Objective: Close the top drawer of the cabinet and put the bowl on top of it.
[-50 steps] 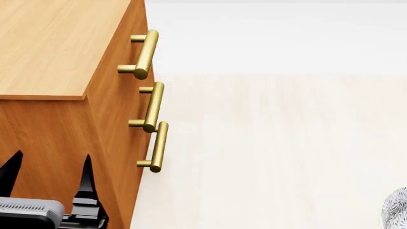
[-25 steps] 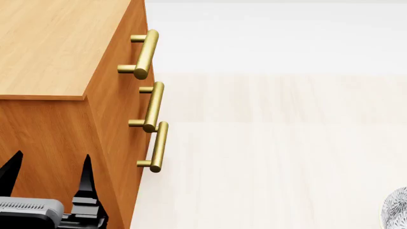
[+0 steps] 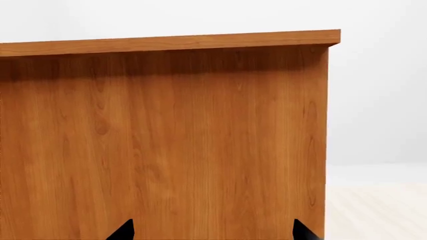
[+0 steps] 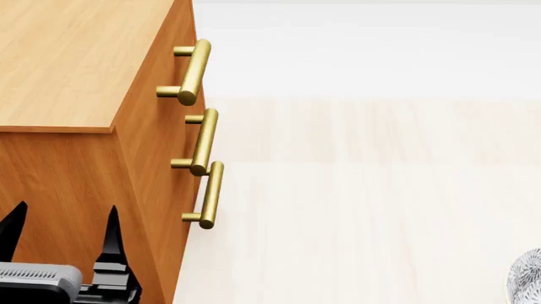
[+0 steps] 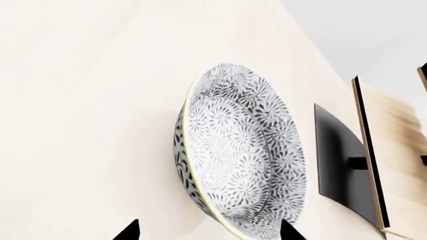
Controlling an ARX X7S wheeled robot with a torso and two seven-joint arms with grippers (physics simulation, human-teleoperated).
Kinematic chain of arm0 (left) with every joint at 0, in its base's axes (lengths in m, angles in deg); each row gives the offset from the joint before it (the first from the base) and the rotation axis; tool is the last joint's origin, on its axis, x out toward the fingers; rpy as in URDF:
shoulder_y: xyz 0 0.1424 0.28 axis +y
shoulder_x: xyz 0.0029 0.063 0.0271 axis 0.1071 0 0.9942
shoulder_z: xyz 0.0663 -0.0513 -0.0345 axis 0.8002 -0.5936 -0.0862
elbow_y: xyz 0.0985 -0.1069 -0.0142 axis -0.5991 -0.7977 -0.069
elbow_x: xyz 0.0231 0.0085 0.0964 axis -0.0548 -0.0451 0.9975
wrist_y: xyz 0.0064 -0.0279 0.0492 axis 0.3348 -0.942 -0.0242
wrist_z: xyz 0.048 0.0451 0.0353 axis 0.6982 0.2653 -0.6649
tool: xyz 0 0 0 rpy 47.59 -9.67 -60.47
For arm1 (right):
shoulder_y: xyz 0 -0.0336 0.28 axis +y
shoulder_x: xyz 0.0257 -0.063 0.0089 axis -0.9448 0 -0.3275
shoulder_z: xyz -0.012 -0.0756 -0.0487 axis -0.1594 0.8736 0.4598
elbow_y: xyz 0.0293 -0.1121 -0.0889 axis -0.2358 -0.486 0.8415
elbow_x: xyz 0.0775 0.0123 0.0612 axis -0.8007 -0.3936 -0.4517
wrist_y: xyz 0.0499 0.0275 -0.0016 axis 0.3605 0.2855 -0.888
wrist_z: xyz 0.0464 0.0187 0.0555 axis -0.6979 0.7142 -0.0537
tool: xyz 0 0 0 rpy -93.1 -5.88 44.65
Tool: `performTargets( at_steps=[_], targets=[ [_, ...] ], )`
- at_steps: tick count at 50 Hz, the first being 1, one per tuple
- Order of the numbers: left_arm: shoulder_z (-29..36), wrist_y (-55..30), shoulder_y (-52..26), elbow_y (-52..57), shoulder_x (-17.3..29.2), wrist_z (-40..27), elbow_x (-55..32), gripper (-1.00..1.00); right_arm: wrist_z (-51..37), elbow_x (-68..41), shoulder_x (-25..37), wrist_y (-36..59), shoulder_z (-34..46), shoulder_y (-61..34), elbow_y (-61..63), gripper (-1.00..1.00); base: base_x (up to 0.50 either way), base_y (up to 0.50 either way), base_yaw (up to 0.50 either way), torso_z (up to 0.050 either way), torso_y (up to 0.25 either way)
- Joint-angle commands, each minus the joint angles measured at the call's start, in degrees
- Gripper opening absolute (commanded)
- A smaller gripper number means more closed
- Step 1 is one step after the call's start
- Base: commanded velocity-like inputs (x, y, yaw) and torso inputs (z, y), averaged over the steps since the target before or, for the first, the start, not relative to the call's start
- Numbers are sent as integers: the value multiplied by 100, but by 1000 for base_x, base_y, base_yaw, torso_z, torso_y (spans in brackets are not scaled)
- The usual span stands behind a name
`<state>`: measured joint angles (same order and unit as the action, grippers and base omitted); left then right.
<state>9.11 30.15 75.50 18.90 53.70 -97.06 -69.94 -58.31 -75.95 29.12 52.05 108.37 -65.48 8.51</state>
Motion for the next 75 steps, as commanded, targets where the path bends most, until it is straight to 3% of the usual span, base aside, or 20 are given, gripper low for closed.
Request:
performTargets(
  at_steps=[1,19,38,58,75],
  targets=[
    [11,14,1,-12,16,-27,-12,100,52,82,0,175,-32,-6,-149,100,0,0,0,0,0],
    [-11,19,10,17,61,-71,-57,100,480,10,0,878,-498,-421,52,100,0,0,0,0,0],
    [-21,123,16,-82,90,-73,-100,100,615,239,0,643,-371,-238,-61,100,0,0,0,0,0],
    [-1,122,-1,-57,102,-117,-133,100,931,243,0,1164,-721,-528,10,100,0,0,0,0,0],
    [-7,134,9,-61,138,-152,-158,100,1214,655,0,439,-469,-226,-291,100,0,0,0,0,0]
  ],
)
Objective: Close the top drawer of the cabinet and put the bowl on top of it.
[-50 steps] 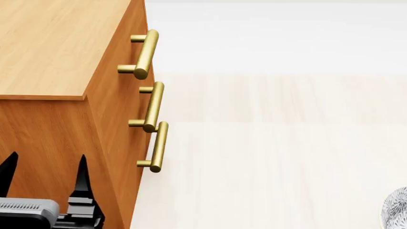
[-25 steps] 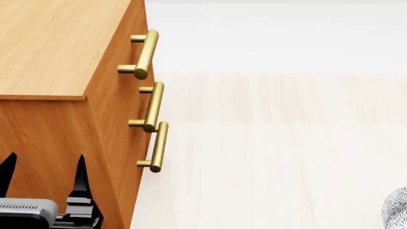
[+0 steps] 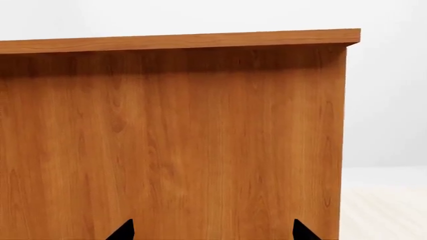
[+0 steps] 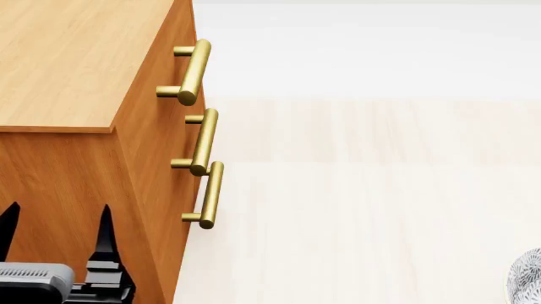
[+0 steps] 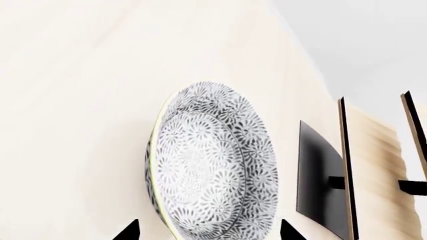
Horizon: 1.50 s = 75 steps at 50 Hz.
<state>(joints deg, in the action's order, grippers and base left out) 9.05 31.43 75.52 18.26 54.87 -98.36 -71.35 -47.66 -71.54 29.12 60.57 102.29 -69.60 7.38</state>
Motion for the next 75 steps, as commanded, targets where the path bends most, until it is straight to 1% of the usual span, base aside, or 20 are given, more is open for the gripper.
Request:
performTargets(
  at_steps=[1,12,18,34,41,56,75],
  targets=[
    [-9,5,3,1,25,-21,-27,100,155,229,0,-474,161,210,-210,100,0,0,0,0,0],
    [-9,32,39,1,49,-57,-19,100,231,373,-12,-943,353,433,-429,100,0,0,0,0,0],
    [-1,46,32,-29,51,-61,-25,100,172,355,-159,-1144,466,570,-606,100,0,0,0,0,0],
    [24,70,15,-78,62,-86,-25,100,176,304,-454,-1255,516,685,-874,100,0,0,0,0,0],
    [31,56,2,-80,67,-109,-26,100,218,321,-459,-1188,490,662,-898,100,0,0,0,0,0],
    [41,11,22,14,107,-153,-46,100,157,258,-769,-1578,578,903,-1299,100,0,0,0,0,0],
    [80,64,22,-44,113,-173,-41,100,170,276,-824,-1820,620,1059,-1494,100,0,0,0,0,0]
  ],
)
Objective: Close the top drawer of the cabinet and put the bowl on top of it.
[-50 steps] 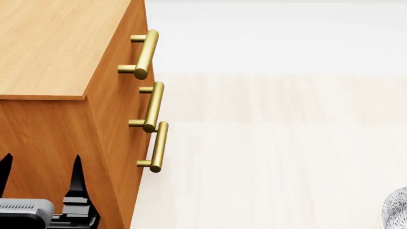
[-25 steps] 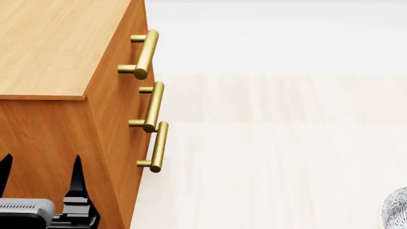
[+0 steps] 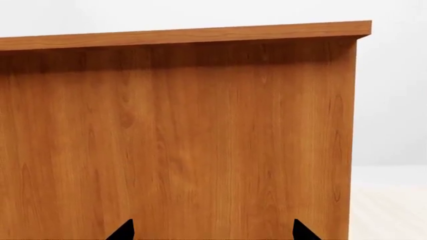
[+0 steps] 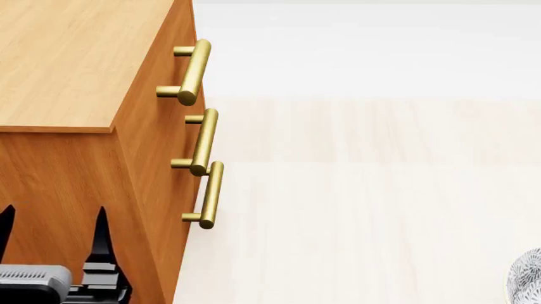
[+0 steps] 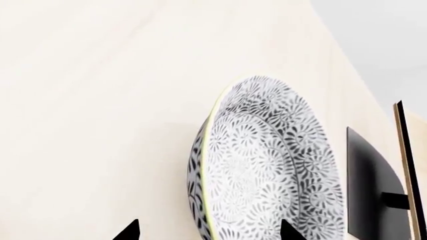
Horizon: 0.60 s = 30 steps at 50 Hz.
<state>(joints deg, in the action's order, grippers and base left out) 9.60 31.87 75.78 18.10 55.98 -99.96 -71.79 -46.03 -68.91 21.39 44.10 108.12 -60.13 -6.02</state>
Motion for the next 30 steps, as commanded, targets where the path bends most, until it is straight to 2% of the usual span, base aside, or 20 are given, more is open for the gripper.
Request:
performTargets(
  at_steps=[1,30],
  targets=[
    [25,9,-9,-22,3,-15,-4,100,13,20,-47,-179,40,118,-165,100,0,0,0,0,0],
    [53,-28,17,104,54,-94,-23,100,-13,-9,-158,-546,64,330,-470,100,0,0,0,0,0]
  ],
)
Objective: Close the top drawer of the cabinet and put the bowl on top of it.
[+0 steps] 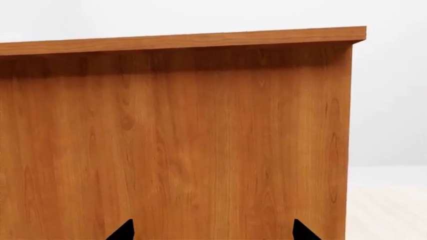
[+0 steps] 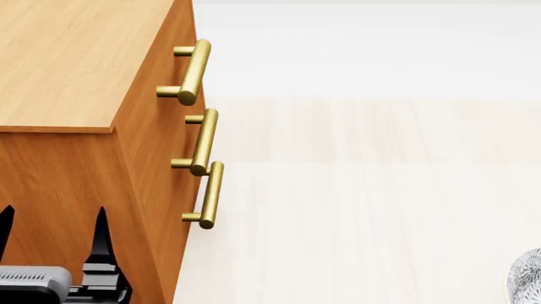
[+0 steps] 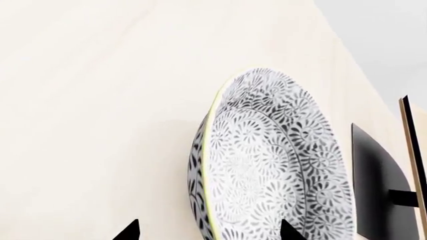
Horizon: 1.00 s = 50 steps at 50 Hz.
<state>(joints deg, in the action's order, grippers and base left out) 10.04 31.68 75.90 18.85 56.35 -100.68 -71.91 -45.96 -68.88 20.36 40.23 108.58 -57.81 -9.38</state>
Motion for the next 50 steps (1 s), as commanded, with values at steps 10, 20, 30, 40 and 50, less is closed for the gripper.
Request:
performTargets(
  at_steps=[10,20,30,40,50],
  targets=[
    [27,-41,-3,70,28,-54,-11,100,-23,-41,-113,-212,10,141,-212,100,0,0,0,0,0],
    [36,-38,8,101,44,-76,-17,100,-5,-47,-223,-342,23,233,-376,100,0,0,0,0,0],
    [31,-50,-13,80,59,-90,-33,100,-5,-111,-396,-385,9,294,-540,100,0,0,0,0,0],
    [60,-16,-30,11,53,-87,-30,100,-3,-158,-511,-580,29,455,-756,100,0,0,0,0,0],
    [86,-15,-60,-33,46,-99,-24,100,24,-180,-601,-708,23,546,-904,100,0,0,0,0,0]
  ],
)
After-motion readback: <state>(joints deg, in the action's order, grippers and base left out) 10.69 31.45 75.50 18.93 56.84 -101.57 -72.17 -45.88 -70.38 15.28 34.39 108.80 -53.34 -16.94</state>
